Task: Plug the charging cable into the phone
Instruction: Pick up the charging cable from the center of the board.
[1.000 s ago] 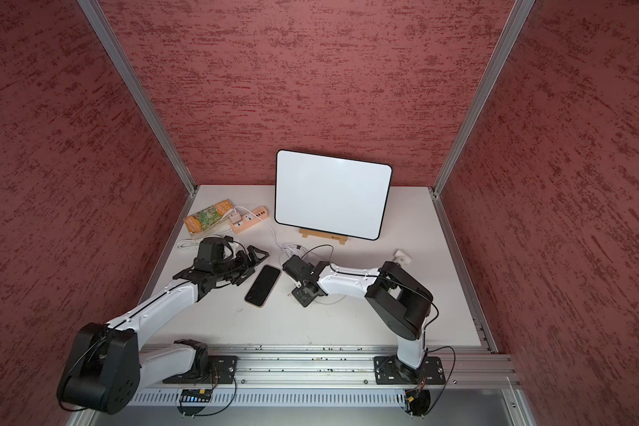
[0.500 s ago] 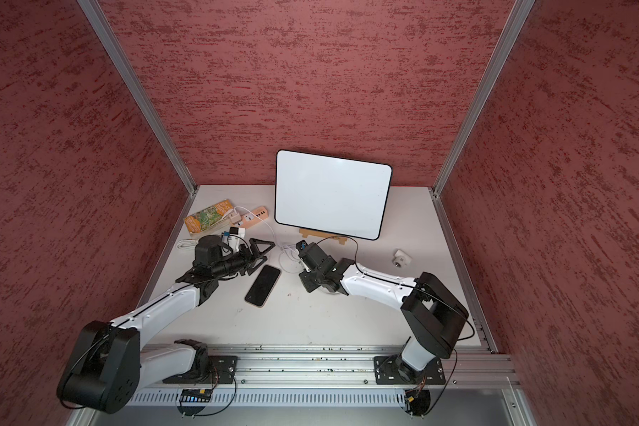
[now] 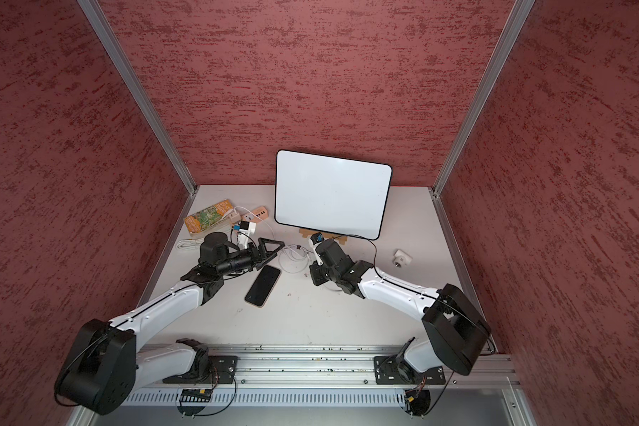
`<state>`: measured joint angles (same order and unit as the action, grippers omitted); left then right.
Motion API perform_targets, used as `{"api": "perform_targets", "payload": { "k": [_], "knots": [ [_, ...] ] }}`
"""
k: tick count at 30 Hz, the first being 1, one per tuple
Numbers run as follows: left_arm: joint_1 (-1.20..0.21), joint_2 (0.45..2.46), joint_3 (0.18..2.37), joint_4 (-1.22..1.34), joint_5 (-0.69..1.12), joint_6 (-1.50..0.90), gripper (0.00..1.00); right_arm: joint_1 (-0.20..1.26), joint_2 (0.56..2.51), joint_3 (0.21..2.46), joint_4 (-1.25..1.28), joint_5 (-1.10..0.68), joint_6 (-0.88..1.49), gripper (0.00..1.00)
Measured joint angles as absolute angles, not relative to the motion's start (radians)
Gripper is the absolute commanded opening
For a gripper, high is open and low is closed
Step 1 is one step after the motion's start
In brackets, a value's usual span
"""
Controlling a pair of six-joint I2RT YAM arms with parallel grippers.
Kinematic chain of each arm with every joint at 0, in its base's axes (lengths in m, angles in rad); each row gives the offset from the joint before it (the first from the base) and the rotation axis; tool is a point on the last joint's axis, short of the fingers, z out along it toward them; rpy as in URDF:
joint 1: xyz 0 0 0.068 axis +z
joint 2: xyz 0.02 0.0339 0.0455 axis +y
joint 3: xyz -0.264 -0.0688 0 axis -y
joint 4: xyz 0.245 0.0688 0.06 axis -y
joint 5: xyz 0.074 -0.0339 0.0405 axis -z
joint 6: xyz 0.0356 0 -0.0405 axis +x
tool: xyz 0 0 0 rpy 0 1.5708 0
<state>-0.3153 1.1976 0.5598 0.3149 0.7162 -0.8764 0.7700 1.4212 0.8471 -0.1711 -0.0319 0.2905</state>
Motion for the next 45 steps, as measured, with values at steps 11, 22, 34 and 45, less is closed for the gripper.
{"api": "perform_targets", "payload": {
  "k": [11,22,34,45],
  "knots": [
    [-0.378,1.251,0.616,0.360,0.722,-0.851,1.00,0.736,1.368,0.817,-0.093,-0.094,0.315,0.00],
    [-0.411,1.298,0.651,0.366,0.730,-0.841,0.91,0.730,1.352,0.815,-0.071,-0.133,0.318,0.00],
    [-0.461,1.400,0.737,0.321,0.747,-0.802,0.69,0.730,1.352,0.817,-0.071,-0.173,0.318,0.00],
    [-0.462,1.456,0.753,0.292,0.756,-0.814,0.46,0.730,1.351,0.820,-0.070,-0.220,0.314,0.00]
  ]
}}
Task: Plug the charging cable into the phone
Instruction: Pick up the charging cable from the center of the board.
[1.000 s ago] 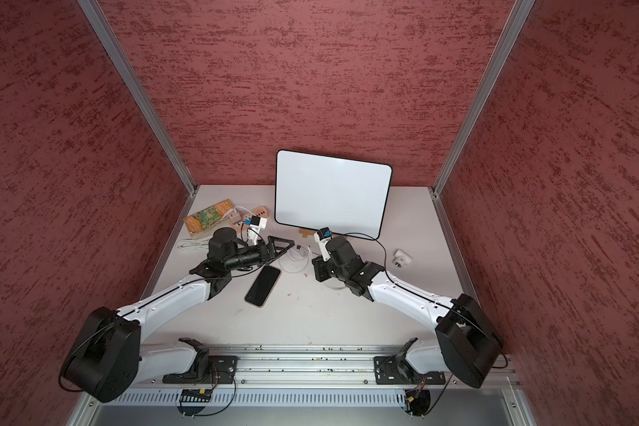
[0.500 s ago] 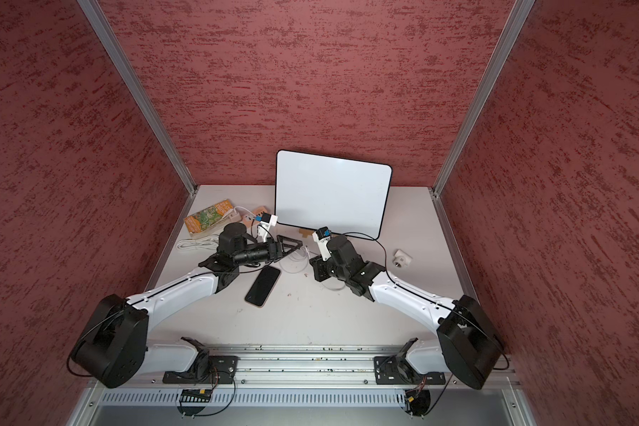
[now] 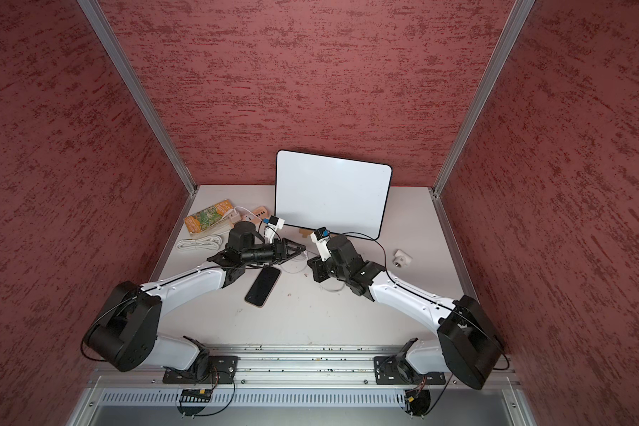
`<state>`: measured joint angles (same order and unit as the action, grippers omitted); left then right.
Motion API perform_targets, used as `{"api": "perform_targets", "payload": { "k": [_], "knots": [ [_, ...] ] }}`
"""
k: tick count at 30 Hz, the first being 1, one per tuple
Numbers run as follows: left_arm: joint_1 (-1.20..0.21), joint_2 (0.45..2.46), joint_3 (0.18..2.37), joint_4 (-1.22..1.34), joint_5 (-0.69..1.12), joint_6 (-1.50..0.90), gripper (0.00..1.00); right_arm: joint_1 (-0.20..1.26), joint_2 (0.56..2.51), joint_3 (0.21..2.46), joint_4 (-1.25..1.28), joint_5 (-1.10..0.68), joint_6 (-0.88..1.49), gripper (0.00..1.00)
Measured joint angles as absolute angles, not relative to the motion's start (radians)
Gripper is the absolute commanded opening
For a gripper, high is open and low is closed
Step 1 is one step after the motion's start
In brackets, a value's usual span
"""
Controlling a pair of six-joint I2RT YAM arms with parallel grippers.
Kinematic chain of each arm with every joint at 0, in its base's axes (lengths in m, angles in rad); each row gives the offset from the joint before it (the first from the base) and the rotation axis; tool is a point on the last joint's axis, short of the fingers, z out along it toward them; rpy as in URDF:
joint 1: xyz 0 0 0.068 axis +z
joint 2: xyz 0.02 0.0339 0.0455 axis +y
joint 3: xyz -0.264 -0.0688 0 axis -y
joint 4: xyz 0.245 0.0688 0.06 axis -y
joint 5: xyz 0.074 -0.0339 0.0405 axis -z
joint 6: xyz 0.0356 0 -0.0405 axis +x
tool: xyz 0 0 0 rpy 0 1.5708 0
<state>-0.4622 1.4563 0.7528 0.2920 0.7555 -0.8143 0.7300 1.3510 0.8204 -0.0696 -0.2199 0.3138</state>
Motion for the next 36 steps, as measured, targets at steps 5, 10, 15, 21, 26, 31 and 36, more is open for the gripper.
{"api": "perform_targets", "payload": {
  "k": [5,10,15,21,26,31,36],
  "knots": [
    [-0.462,1.477,0.753,0.293,0.757,-0.828,0.42,0.730,1.351,0.820,-0.065,-0.244,0.310,0.00],
    [-0.462,1.488,0.754,0.306,0.758,-0.847,0.34,0.730,1.350,0.820,-0.062,-0.260,0.307,0.00],
    [-0.462,1.489,0.754,0.316,0.758,-0.862,0.24,0.730,1.350,0.820,-0.056,-0.268,0.307,0.00],
    [-0.462,1.489,0.754,0.333,0.760,-0.870,0.09,0.730,1.350,0.820,-0.052,-0.270,0.307,0.00],
    [-0.462,1.489,0.754,0.340,0.760,-0.872,0.00,0.730,1.350,0.820,-0.047,-0.270,0.308,0.00],
    [-0.462,1.493,0.754,0.346,0.761,-0.879,0.00,0.730,1.351,0.820,-0.047,-0.269,0.311,0.14],
    [-0.463,1.489,0.754,0.332,0.750,-0.870,0.00,0.729,1.374,0.852,-0.075,-0.250,0.318,0.27]
  ]
}}
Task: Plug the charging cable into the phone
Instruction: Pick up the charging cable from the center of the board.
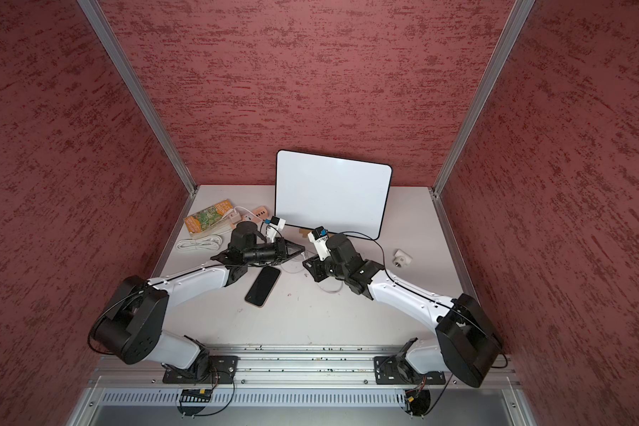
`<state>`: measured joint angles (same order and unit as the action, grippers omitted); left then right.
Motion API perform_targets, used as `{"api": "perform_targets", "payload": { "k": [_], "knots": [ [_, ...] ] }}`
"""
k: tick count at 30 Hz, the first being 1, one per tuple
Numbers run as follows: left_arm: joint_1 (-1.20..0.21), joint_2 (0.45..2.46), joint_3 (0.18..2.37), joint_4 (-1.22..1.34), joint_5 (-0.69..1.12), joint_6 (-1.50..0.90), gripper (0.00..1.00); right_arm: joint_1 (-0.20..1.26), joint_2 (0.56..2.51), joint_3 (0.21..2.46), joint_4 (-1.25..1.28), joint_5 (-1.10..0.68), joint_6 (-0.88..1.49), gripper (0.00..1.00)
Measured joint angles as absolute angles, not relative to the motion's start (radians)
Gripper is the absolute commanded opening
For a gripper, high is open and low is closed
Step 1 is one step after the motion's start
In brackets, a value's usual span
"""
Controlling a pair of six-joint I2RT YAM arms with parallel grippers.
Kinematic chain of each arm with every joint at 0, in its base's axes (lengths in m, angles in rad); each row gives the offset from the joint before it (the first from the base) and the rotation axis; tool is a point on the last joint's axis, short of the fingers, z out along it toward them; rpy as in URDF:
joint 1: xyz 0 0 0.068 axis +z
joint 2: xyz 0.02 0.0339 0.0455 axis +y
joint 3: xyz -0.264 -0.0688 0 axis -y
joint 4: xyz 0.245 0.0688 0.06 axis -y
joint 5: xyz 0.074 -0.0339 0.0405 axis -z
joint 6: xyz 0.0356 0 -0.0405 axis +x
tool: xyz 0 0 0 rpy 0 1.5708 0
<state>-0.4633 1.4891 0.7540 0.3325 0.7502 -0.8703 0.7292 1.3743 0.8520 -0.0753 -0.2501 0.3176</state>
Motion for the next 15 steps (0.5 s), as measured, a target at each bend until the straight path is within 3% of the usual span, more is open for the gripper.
{"api": "perform_targets", "payload": {
  "k": [9,15],
  "knots": [
    [-0.543,1.380,0.840,0.003,0.490,-0.714,0.00,0.740,1.404,0.936,-0.154,-0.196,0.307,0.30],
    [-0.555,1.342,0.849,-0.082,0.401,-0.675,0.00,0.752,1.427,0.964,-0.163,-0.196,0.307,0.31]
  ]
}}
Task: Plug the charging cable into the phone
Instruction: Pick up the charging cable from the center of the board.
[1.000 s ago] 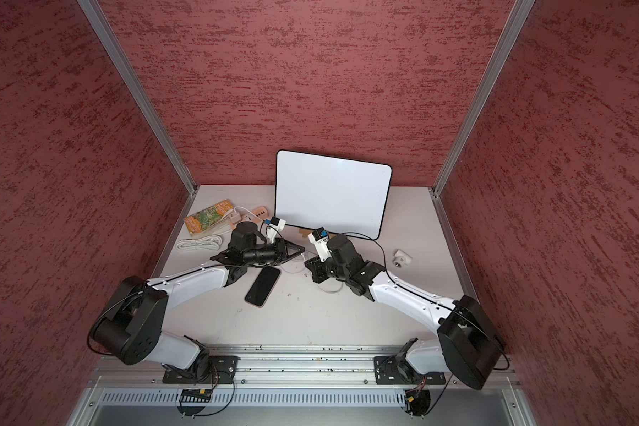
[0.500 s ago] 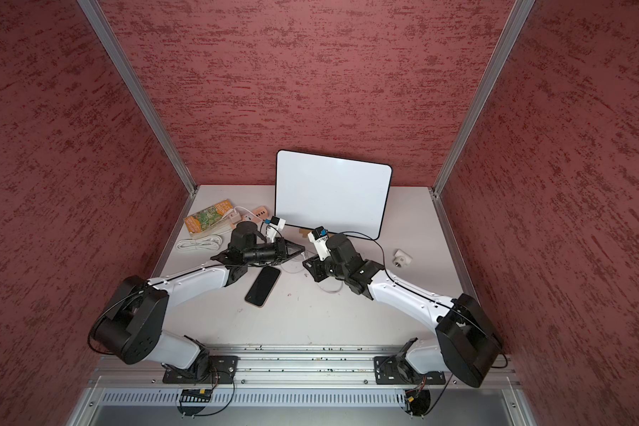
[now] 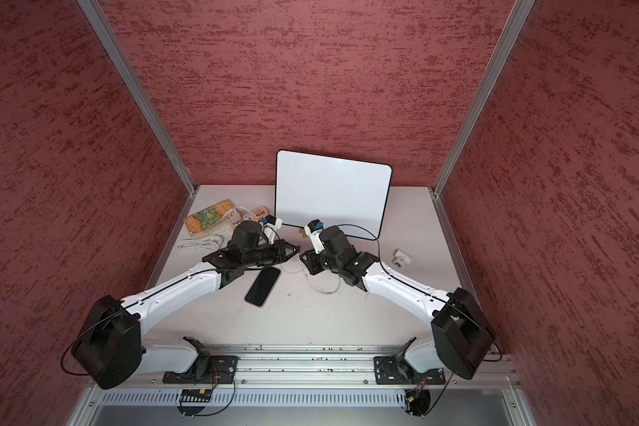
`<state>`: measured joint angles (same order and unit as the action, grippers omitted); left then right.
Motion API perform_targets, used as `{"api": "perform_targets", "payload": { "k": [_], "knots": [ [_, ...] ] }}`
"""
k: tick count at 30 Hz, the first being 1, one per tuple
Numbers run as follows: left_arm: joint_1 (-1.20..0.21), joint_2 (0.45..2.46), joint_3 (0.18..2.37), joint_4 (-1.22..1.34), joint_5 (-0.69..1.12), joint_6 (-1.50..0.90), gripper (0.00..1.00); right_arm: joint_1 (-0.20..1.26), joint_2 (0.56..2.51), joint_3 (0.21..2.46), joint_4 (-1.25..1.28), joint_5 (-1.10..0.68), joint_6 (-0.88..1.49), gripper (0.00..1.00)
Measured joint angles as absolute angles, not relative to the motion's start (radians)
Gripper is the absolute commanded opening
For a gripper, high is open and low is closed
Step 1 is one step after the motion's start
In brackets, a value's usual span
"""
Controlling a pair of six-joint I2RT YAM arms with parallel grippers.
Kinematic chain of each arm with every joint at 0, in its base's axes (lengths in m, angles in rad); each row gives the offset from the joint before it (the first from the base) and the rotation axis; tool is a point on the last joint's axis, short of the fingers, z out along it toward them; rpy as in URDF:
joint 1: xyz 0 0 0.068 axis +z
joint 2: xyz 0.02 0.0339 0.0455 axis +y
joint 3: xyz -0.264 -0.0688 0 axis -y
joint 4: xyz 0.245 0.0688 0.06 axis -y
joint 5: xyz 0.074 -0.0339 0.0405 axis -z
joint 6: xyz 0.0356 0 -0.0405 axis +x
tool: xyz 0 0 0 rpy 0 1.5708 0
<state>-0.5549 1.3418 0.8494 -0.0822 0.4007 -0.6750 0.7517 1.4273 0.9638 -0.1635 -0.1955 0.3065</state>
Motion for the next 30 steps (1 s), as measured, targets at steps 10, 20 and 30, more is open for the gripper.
{"api": "perform_targets", "payload": {
  "k": [10,20,30],
  "knots": [
    [-0.558,1.322,0.849,-0.120,0.360,-0.660,0.00,0.763,1.429,0.970,-0.170,-0.202,0.307,0.31],
    [-0.566,1.320,0.849,-0.121,0.358,-0.660,0.00,0.795,1.471,1.011,-0.168,-0.218,0.307,0.32],
    [-0.568,1.283,0.849,-0.142,0.356,-0.657,0.00,0.796,1.508,1.024,-0.170,-0.219,0.308,0.29]
  ]
}}
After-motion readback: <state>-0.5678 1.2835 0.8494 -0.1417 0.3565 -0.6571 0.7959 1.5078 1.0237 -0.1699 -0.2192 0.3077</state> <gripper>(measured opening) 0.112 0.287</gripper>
